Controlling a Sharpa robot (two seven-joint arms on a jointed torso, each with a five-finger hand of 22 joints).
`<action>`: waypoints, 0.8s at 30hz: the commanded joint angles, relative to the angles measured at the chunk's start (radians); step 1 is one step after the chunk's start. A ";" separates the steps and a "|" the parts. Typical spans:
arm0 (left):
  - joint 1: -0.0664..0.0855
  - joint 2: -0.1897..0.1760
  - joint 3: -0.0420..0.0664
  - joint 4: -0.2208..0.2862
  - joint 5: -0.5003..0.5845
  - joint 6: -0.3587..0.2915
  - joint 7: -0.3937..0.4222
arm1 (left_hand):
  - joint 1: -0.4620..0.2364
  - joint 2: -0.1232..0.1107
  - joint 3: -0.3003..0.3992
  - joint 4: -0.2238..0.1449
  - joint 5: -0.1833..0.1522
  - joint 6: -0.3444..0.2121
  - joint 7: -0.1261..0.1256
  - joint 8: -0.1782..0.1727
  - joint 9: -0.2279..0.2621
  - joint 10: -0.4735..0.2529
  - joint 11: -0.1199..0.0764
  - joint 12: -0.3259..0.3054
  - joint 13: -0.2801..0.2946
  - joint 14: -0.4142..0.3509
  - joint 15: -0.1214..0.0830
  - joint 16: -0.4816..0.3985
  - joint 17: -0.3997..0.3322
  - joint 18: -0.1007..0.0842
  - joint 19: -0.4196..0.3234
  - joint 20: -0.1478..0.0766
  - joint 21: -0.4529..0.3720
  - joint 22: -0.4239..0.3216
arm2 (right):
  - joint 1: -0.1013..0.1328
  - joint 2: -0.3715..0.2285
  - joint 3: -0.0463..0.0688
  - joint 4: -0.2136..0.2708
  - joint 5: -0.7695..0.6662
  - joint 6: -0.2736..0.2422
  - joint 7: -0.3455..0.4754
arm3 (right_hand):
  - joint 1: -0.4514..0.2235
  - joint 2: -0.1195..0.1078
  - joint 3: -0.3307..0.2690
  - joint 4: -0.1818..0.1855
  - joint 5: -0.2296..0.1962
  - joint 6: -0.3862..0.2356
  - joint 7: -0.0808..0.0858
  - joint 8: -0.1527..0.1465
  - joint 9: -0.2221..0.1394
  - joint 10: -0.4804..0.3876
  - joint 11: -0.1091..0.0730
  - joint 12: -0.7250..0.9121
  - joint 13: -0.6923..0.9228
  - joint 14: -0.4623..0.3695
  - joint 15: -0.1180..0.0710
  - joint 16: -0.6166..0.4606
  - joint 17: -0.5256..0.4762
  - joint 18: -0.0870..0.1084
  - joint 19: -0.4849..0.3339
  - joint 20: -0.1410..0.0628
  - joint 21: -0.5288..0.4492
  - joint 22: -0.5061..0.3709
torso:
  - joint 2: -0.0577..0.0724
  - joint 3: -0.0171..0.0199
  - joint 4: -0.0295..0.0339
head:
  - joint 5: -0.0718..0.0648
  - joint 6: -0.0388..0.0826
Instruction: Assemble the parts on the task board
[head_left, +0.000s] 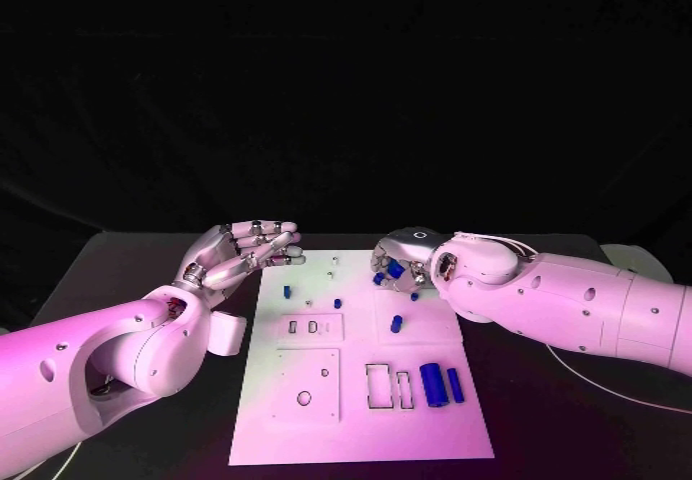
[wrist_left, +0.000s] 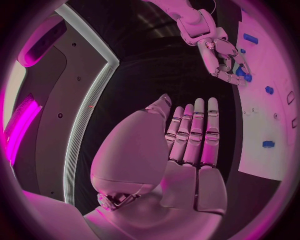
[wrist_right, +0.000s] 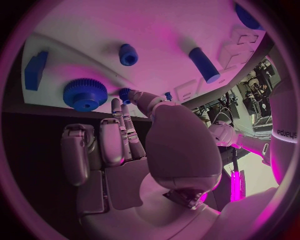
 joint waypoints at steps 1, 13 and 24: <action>0.002 0.001 0.001 0.001 0.000 0.020 0.002 | -0.005 -0.004 0.004 0.002 0.003 -0.002 0.017 -0.007 -0.001 0.002 0.008 -0.005 0.000 -0.008 0.001 -0.004 0.001 0.011 0.005 0.005 -0.003 -0.001 | -0.001 0.002 0.000 -0.003 -0.014 0.025 -0.008 | 0.001 0.008 0.007 -0.002 -0.005 0.009 -0.001 0.006 0.003 0.013 -0.001 0.006 0.003 0.041 0.004 0.008 0.002 -0.018 0.026 0.000 0.006 0.123 | 0.002 0.0008 -0.0010 | 0.001 -0.002; 0.003 0.001 0.001 0.004 0.000 0.023 0.000 | -0.006 -0.002 0.006 0.003 0.003 -0.002 0.017 -0.007 -0.002 0.002 0.008 -0.006 0.000 -0.006 0.001 -0.003 0.002 0.011 0.007 0.005 -0.003 -0.001 | -0.006 0.015 0.000 -0.009 -0.015 0.024 -0.009 | 0.001 0.013 0.009 0.001 -0.010 0.016 -0.005 0.011 0.008 0.023 -0.004 0.009 0.006 0.041 0.001 0.013 0.004 -0.019 0.028 -0.001 0.009 0.128 | 0.004 0.0007 -0.0001 | 0.003 -0.009; 0.005 0.000 0.001 0.003 0.000 0.023 -0.005 | -0.006 -0.002 0.006 0.003 0.003 -0.002 0.017 -0.007 -0.002 0.002 0.008 -0.006 0.000 -0.006 0.001 -0.003 0.002 0.011 0.007 0.005 -0.003 -0.001 | -0.007 0.014 0.000 -0.012 -0.018 0.003 -0.023 | -0.001 0.031 0.013 0.008 -0.015 0.033 -0.013 0.024 0.021 0.041 -0.011 0.016 0.012 0.040 -0.004 0.021 0.007 -0.021 0.032 -0.006 0.016 0.139 | 0.005 0.0006 -0.0016 | 0.003 -0.011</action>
